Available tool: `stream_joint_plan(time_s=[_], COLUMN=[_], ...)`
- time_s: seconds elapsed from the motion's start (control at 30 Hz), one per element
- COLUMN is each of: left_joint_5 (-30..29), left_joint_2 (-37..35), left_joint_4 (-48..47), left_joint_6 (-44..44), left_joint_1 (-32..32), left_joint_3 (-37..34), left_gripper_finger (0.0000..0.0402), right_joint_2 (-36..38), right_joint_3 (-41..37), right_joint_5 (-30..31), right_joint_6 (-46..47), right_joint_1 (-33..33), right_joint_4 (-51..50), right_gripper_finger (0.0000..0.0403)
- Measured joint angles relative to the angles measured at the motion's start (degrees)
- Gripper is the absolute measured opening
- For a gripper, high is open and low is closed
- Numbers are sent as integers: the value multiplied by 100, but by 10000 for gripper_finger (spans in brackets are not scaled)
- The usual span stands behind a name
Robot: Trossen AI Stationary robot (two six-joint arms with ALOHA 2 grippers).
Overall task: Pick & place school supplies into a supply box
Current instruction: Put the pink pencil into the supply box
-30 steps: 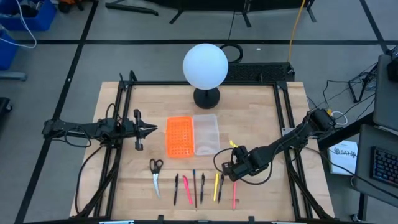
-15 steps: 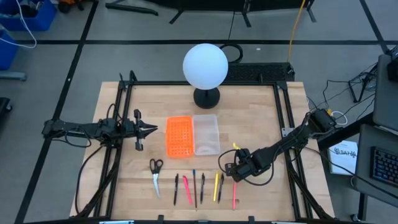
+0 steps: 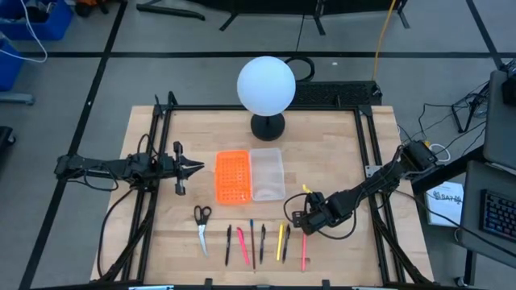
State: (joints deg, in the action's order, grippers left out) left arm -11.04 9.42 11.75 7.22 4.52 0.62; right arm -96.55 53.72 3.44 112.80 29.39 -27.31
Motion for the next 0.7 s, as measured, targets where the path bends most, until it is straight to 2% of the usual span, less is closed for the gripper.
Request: stream_joint_plan(time_s=[0.2, 0.3, 0.47, 0.7], left_joint_5=[1, 1, -1, 1], left_joint_2=[1, 1, -1, 1], left_joint_4=[-9, -41, -44, -42], left_joint_6=[0, 0, 2, 2], left_joint_1=[-1, 1, 1, 1], left_joint_3=[0, 0, 0, 0], left_gripper_finger=[44, 44, 44, 44], right_joint_2=[-59, -322, -898, -960], right_joint_3=[196, 445, 1085, 1250], right_joint_5=[-11, -77, -394, -317], right_joint_6=[190, 144, -289, -529], right_joint_1=[33, 34, 11, -87], right_joint_4=[-116, -242, -943, -1362], right_gripper_finger=[196, 196, 196, 196])
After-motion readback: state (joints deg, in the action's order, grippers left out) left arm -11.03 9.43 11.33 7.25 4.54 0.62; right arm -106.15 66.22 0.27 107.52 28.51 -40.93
